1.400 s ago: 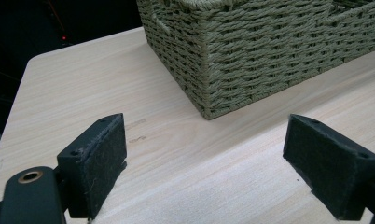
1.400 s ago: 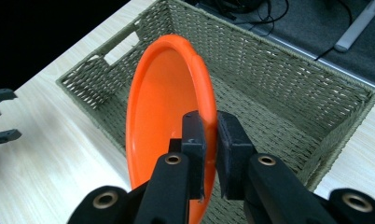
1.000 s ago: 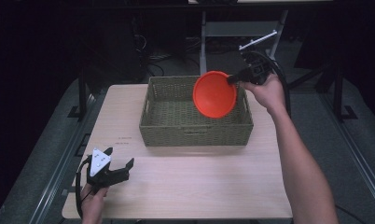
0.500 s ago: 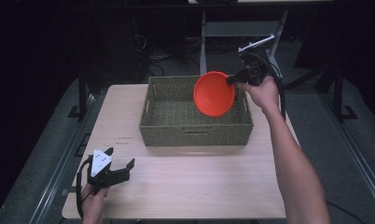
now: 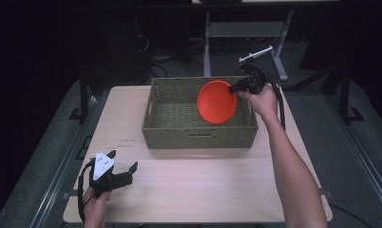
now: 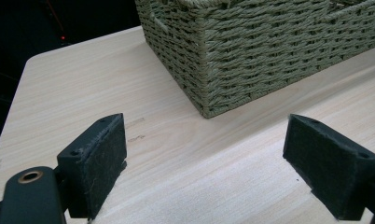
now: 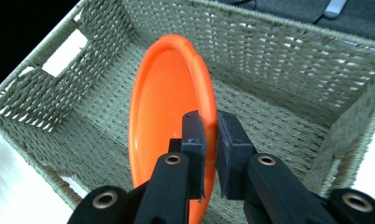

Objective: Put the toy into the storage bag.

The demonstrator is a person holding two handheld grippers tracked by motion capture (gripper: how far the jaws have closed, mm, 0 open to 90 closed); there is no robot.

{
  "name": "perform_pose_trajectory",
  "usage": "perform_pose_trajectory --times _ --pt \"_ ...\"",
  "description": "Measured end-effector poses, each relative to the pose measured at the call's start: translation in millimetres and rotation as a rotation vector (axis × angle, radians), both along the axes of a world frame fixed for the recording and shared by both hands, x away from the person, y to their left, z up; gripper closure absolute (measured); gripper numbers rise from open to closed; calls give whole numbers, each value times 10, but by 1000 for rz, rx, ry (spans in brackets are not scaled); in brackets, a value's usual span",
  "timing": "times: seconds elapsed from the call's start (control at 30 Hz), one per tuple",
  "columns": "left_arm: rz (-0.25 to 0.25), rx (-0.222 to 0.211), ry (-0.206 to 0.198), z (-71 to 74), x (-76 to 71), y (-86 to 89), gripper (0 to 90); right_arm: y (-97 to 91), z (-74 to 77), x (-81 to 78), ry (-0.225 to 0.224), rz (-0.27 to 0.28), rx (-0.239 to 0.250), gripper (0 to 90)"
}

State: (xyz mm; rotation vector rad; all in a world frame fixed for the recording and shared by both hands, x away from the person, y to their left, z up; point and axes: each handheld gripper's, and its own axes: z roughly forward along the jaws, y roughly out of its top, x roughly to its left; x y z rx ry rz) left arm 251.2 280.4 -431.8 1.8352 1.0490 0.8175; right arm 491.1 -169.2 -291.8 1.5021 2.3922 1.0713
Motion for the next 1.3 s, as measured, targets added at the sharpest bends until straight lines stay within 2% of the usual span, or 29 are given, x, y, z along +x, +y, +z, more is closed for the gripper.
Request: perform_pose_trajectory --times 0.27,0.4,0.63,0.87,1.3 --pt "4 -2 1 2 -1 16 128 27 -148 30 19 -2 -7 823" --pt "2 2 1 1 1 15 128 35 -179 41 23 -5 -18 823" --pt "3 -2 0 2 -1 14 128 60 -228 43 34 -2 -8 823" --pt "3 1 2 1 -2 18 128 77 -341 65 54 -3 -20 823" --pt "5 1 3 3 -3 20 128 180 -440 90 86 18 -60 822"
